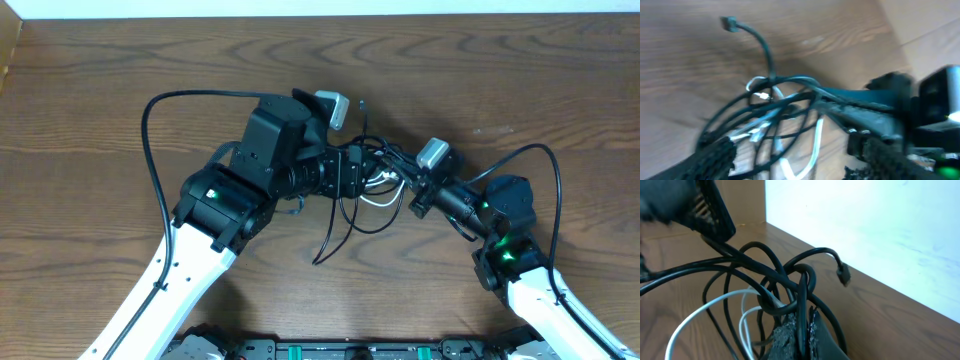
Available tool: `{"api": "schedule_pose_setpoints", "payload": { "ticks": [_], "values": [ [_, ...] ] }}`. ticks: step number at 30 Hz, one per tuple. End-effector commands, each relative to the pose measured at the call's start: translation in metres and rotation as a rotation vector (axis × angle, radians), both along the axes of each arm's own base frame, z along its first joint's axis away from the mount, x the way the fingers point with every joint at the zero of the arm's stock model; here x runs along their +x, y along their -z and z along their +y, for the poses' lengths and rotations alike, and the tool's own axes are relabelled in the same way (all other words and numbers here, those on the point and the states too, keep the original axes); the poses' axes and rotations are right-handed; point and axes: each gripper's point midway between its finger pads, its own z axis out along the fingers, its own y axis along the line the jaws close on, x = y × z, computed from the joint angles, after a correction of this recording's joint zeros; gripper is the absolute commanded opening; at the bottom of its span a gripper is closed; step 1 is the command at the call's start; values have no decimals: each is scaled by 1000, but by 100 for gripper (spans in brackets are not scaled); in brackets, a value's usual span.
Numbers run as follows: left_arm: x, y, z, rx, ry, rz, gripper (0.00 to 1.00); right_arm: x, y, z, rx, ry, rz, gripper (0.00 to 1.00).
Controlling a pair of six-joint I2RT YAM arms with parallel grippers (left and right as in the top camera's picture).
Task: Untangle cables
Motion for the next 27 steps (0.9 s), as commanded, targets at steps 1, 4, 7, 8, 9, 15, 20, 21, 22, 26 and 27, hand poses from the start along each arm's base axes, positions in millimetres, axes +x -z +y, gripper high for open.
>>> {"api": "schedule_pose_setpoints", "payload": {
  "ticks": [1, 4, 7, 8, 9, 15, 20, 21, 22, 26, 27],
  "values": [
    [8, 9, 13, 133, 22, -90, 86, -7, -18, 5, 14, -65, -54, 1],
    [13, 14, 25, 213, 2, -123, 87, -17, -18, 10, 19, -138, -53, 1],
    [18, 15, 32, 247, -34, -138, 88, -24, -19, 11, 23, -192, -53, 1],
    [18, 15, 32, 246, -34, -139, 88, -26, -20, 12, 25, -206, -55, 1],
    [18, 15, 31, 246, -33, -138, 88, -27, -21, 12, 26, -217, -60, 1],
    [14, 17, 30, 241, -19, -122, 88, -28, -37, 11, 42, -221, -146, 1],
    [2, 14, 15, 164, 63, -92, 88, -19, -43, 6, 47, -161, -174, 1],
    [0, 12, 11, 148, 81, -87, 88, -18, -43, 5, 45, -155, -176, 1],
    [-4, 11, 7, 124, 105, -80, 89, -17, -43, 4, 39, -153, -187, 1],
    [-13, 6, -4, 75, 183, -77, 91, -18, -46, 5, 33, -157, -212, 1],
    [-17, 5, -7, 65, 212, -81, 90, -19, -47, 5, 34, -161, -218, 1]
  ]
}}
